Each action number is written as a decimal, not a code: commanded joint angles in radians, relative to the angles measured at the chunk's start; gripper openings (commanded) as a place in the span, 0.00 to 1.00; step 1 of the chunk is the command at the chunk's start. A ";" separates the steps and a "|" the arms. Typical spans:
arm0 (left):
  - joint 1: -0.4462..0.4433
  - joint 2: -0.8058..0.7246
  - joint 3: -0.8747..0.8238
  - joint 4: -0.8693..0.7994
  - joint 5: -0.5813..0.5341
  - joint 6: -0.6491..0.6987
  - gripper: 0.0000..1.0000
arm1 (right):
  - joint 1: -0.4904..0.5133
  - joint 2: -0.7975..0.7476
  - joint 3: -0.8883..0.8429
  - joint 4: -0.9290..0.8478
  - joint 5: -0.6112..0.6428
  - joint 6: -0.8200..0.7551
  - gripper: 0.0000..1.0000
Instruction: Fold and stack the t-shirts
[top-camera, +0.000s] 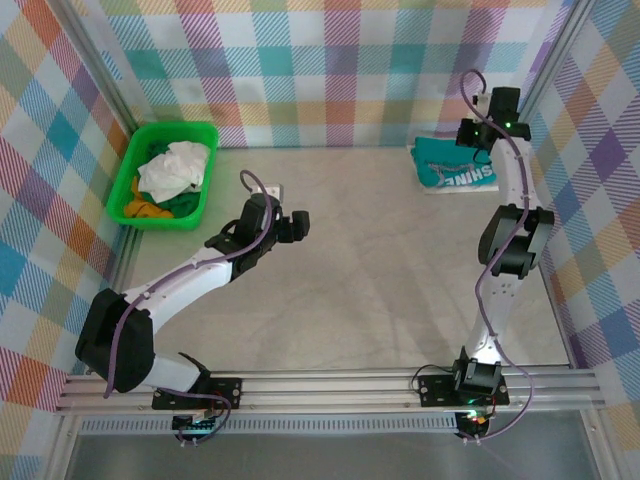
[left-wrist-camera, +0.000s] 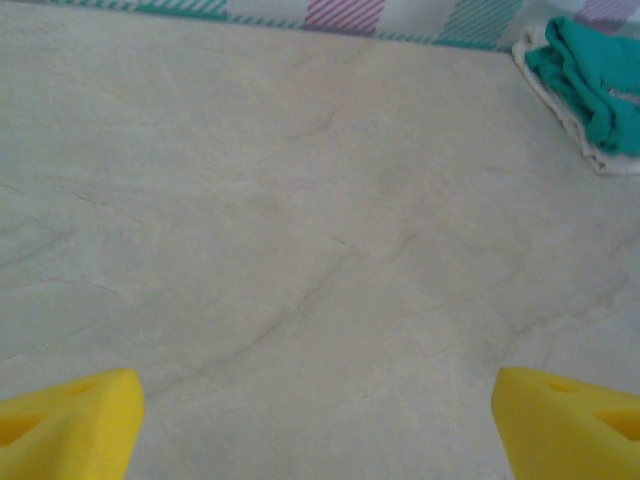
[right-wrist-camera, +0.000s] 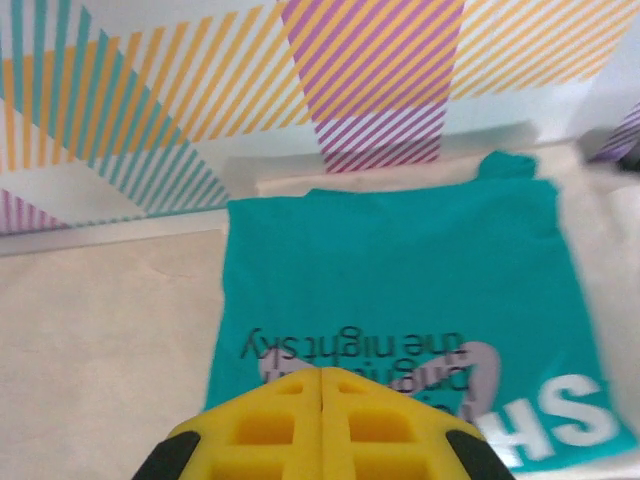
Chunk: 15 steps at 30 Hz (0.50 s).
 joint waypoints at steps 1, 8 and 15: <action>-0.009 -0.046 -0.018 0.063 -0.030 -0.038 0.90 | -0.055 0.128 0.038 0.024 -0.146 0.164 0.00; -0.004 -0.166 -0.181 0.138 -0.149 -0.013 0.98 | -0.112 0.292 0.202 -0.072 -0.120 0.238 0.00; 0.003 -0.271 -0.244 0.134 -0.288 0.033 1.00 | -0.112 0.221 0.104 -0.022 -0.129 0.282 0.00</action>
